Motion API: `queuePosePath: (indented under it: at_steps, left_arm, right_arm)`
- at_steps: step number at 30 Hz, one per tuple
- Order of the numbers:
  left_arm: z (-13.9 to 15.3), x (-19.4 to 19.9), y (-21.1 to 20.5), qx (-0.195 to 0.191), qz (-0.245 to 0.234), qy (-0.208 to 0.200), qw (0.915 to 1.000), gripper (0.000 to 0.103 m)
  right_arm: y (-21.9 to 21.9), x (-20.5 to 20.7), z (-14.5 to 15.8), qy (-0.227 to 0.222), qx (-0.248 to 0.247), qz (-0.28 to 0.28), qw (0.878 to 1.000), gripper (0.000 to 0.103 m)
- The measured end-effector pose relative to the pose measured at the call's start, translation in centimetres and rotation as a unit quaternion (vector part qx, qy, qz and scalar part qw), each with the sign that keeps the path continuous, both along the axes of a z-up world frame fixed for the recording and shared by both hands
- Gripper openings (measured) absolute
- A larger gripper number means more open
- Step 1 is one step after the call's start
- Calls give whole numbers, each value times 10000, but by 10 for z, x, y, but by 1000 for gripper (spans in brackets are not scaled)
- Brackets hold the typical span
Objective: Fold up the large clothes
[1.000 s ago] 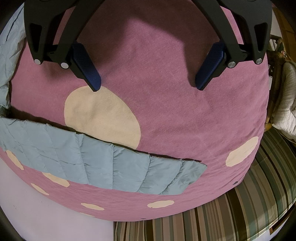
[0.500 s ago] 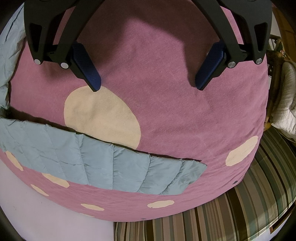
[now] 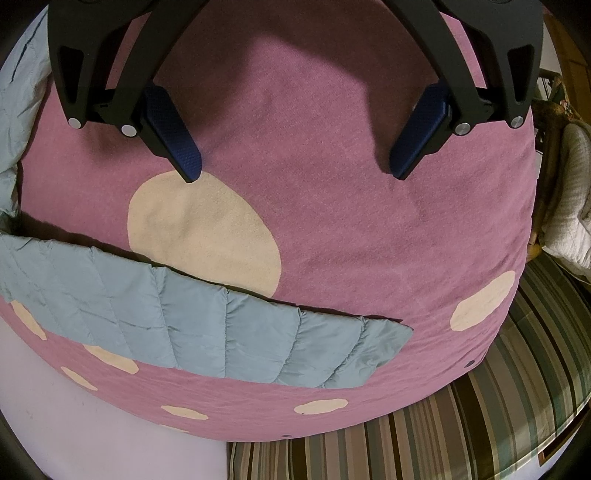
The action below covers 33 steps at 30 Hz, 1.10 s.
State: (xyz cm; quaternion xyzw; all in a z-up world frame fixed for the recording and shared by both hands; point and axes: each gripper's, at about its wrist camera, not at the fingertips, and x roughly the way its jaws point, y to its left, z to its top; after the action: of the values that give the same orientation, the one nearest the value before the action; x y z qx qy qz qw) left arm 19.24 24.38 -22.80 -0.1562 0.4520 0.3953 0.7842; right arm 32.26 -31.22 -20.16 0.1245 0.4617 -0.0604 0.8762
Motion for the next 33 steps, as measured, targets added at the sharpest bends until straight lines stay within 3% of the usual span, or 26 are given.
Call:
queuePosePath:
  at_steps: [3,7,12,24,28,33]
  left_arm:
    - [0,0,1,-11,-2,-11,10000,101]
    - [-1,0,2,-4,-3,-10,10000,101]
    - [-1,0,2,0,-3,-14,10000,101]
    - [-1,0,2,9,1,-7,10000,101]
    - [-1,0,2,5,1,-14,10000,101]
    - [-1,0,2,4,2,-18,10000,101]
  right_arm:
    - [5,-12,17,-150,-39,-25,9999,23]
    - [22,-57,42,-476,-79,92,9988,25]
    - [44,-87,44,-551,-55,270,9981,26]
    - [65,-61,13,-305,-126,185,9993,26]
    - [72,-60,5,-296,-234,246,9990,42]
    - [76,-59,1,-295,-300,297,9987,46]
